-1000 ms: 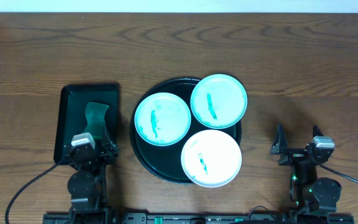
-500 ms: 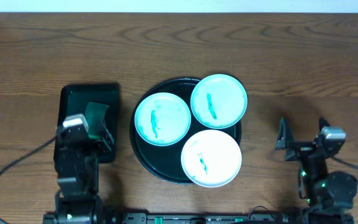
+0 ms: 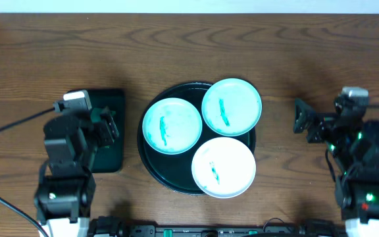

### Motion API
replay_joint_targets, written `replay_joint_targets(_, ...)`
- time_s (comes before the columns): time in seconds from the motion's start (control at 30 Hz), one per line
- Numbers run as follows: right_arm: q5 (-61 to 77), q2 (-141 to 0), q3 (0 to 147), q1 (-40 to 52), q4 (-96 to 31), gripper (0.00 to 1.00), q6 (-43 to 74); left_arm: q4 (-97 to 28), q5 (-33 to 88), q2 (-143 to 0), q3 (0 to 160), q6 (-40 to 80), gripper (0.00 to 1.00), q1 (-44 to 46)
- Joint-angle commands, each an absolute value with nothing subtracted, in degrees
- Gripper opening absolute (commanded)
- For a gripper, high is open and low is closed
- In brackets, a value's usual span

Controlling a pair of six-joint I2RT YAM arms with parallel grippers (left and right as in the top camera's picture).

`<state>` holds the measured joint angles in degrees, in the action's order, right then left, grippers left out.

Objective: Clean dirty plates on tray and stack at the side
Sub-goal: 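Move right gripper to the top-right plate and grip its rim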

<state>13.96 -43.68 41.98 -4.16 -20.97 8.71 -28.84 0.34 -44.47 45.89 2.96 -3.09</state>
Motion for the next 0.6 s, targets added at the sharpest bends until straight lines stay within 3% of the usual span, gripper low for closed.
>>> replay_joint_targets(0.0,18.15,-49.65,49.39,-3.97,-25.28,0.99,9.10,-34.79,1.13,-48.77,54.74,2.61,0.74,-2.81)
replay_joint_targets(0.33,22.22,-67.96,70.87,-3.97,-46.06,0.99,3.86,-56.45,7.94,-66.24,75.94,1.96,0.74,-2.81)
replay_joint_targets(0.57,29.36,-72.40,73.95,-3.90,-45.91,0.99,6.76,-57.78,11.03,-73.45,77.69,2.00,0.75,-2.81)
